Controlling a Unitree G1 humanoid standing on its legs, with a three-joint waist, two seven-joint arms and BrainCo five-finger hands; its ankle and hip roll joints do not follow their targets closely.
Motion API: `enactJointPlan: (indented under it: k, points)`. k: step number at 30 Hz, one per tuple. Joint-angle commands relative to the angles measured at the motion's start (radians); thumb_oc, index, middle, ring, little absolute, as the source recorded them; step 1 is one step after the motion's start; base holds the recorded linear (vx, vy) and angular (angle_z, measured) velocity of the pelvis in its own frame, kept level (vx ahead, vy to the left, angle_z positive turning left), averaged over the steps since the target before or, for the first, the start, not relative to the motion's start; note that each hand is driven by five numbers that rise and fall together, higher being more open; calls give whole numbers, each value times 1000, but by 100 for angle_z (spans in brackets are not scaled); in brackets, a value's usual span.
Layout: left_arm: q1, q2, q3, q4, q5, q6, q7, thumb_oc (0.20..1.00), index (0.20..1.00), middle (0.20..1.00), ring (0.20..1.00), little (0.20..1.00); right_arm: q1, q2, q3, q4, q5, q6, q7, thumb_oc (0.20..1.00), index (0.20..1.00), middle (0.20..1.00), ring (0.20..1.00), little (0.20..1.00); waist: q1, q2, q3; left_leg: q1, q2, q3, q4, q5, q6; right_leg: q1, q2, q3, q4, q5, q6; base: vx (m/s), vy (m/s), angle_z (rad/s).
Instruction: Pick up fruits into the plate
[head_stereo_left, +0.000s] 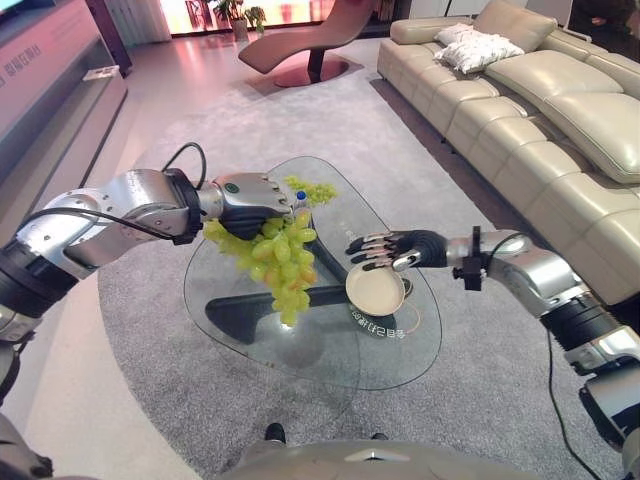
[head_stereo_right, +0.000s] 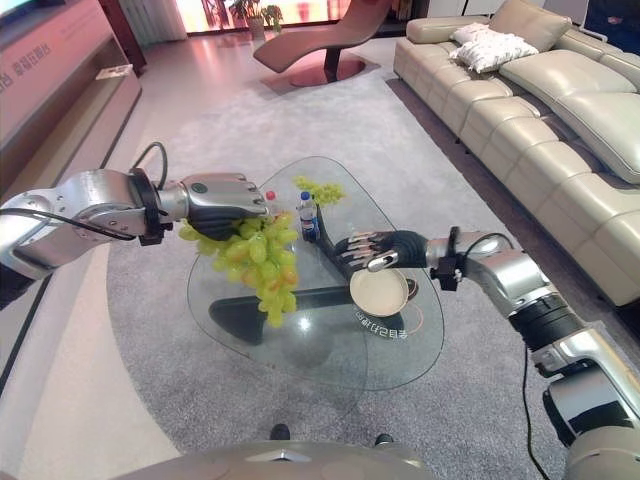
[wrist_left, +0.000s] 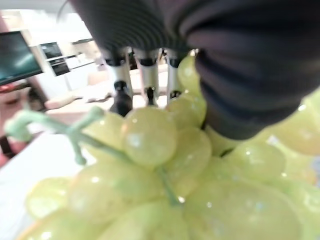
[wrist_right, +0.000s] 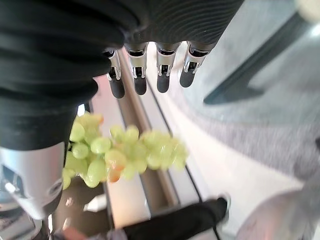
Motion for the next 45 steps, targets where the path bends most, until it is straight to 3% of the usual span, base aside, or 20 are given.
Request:
enactJointPlan:
  k: [1,9,36,37,38,45]
  points:
    - [-107,-29,39,26,-82,21,-7,200,200,200,200,200,-55,29,38,-50,38,8,27,1000,1000,1000,1000,1000,14,-40,-33,56,-66,17,6,-126,37,25,-17,-37,9,-20,31,0,0,0]
    - [-94,-75,60,-10,-120,37,-37,200,200,200,200,200,-30,100,67,-93,79,53,15,1000,1000,1000,1000,1000,11,-39,-29,58,-65,18,6,-130,39,26,-16,-26,7,-22,30,0,0,0]
    - [-43,-178,111,-72,-108,90,-61,200,200,200,200,200,56,250,167,-228,129,87,-13,1000,1000,1000,1000,1000,1,-37,-14,63,-64,21,6,-136,44,25,-13,2,5,-27,29,0,-1,-1]
    - [-41,-180,111,-71,-108,90,-61,200,200,200,200,200,58,253,168,-228,131,81,-24,244,244,244,244,244,1,-37,-13,64,-64,20,6,-136,44,25,-12,3,5,-27,28,0,0,0]
    - [-39,-182,113,-70,-105,89,-62,200,200,200,200,200,59,255,167,-228,135,83,-30,200,200,200,200,200,0,-37,-13,65,-63,21,6,-137,44,26,-12,3,5,-27,28,0,0,0]
    - [-25,-186,128,-71,-101,83,-67,200,200,200,200,200,67,258,163,-217,120,82,-18,200,200,200,200,200,2,-38,-13,67,-63,19,6,-138,44,28,-13,4,5,-28,29,0,0,0]
